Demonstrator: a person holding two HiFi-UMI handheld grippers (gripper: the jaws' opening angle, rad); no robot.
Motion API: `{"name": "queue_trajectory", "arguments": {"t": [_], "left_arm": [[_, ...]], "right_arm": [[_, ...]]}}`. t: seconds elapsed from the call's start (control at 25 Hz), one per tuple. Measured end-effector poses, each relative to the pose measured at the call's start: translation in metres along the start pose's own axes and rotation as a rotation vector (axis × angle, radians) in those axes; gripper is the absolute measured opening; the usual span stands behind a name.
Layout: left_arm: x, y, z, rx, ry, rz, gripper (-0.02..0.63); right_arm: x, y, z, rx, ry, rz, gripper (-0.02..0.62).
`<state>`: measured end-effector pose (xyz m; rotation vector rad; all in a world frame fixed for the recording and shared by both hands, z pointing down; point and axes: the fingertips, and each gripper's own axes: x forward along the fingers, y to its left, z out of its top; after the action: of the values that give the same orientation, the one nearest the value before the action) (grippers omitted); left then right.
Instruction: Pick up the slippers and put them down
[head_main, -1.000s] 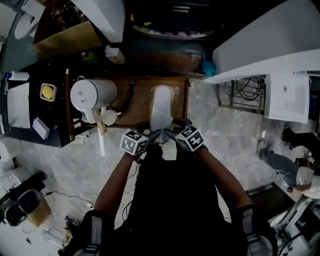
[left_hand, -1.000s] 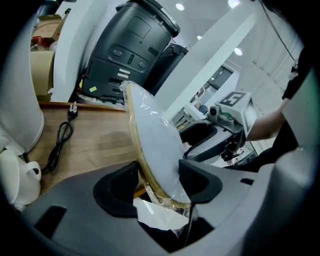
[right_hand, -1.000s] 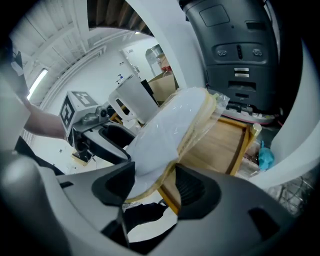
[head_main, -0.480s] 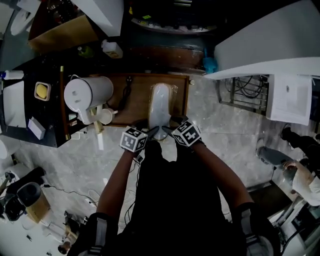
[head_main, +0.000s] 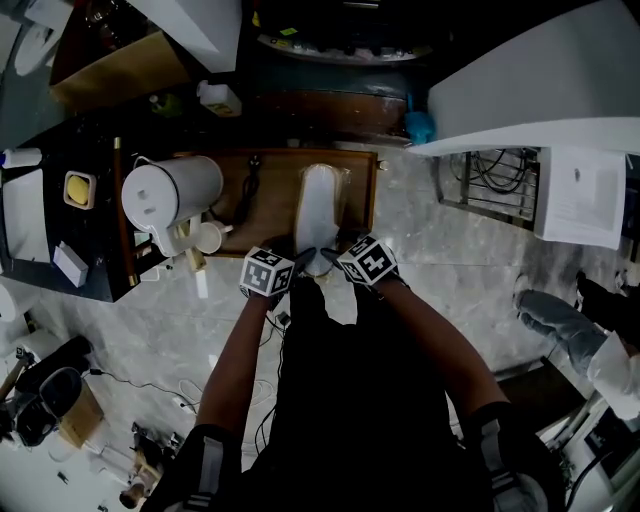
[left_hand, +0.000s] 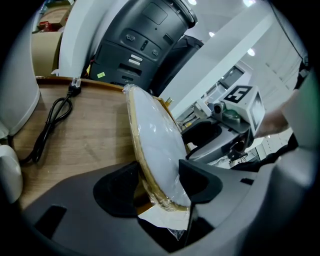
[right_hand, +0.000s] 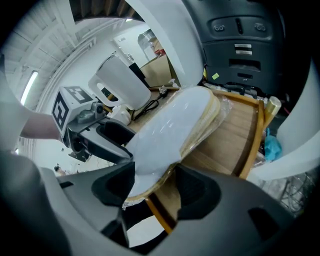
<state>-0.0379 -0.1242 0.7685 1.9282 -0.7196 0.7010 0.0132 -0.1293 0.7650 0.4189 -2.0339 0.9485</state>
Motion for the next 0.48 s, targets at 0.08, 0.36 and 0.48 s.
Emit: {"name": "queue_trajectory", "arguments": {"t": [0.08,0.36,0.48], "left_arm": [[0.003,0.004,0.001,-0.004,0.003,0.008,0.258],[0.012,0.016,0.003,-0.028,0.032,0.069,0.258],[0.013,0.019,0.002,-0.034,0.039,0.086,0.259]], "right_arm": [[0.003,-0.004,-0.001,0.010,0.008,-0.001,0.259],[0.007,-0.011,0.004,0.048,0.008,0.004,0.259],[0.008,-0.011,0.003,0.051,0.007,0.004,0.259]]}}
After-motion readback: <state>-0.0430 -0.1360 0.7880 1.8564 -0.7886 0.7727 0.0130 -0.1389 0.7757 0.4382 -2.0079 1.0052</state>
